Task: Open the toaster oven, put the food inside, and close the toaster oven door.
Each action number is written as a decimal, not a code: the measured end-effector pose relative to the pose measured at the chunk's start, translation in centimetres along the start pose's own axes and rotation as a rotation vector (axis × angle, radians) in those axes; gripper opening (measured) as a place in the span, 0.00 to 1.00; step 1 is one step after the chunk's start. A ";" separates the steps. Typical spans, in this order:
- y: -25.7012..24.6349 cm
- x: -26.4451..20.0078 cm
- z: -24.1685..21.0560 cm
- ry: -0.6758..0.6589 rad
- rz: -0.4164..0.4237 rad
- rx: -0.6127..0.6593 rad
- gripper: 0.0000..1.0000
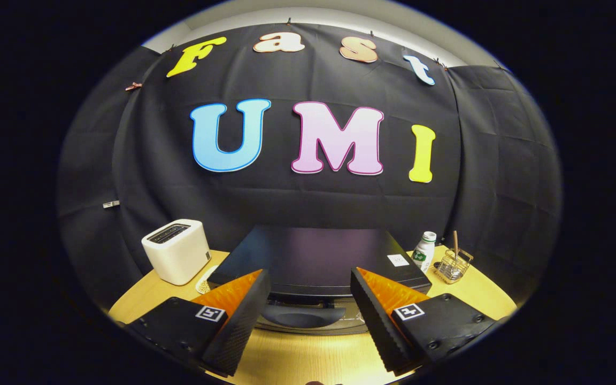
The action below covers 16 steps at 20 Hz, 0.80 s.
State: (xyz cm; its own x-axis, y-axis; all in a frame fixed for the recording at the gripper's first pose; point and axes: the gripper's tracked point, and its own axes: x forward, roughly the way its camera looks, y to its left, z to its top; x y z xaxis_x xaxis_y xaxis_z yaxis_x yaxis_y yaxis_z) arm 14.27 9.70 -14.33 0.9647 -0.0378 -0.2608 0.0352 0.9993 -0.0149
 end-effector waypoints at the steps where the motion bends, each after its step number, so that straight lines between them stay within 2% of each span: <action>1: 0.2 0.7 -1.1 0.023 0.001 -0.007 0.98; 6: -0.1 2.8 -5.0 0.109 -0.021 -0.029 0.99; 10: 0.5 2.8 -4.7 0.085 -0.028 -0.021 0.99; 13: 0.3 2.8 -5.5 0.135 -0.029 0.038 0.97; 16: 0.2 2.3 -5.7 0.160 -0.022 0.025 0.97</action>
State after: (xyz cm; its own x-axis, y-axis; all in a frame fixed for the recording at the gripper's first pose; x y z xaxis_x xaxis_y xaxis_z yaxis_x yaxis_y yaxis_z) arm 14.95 9.78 -20.47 0.9096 -0.0585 -0.4113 0.0647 0.9979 0.0010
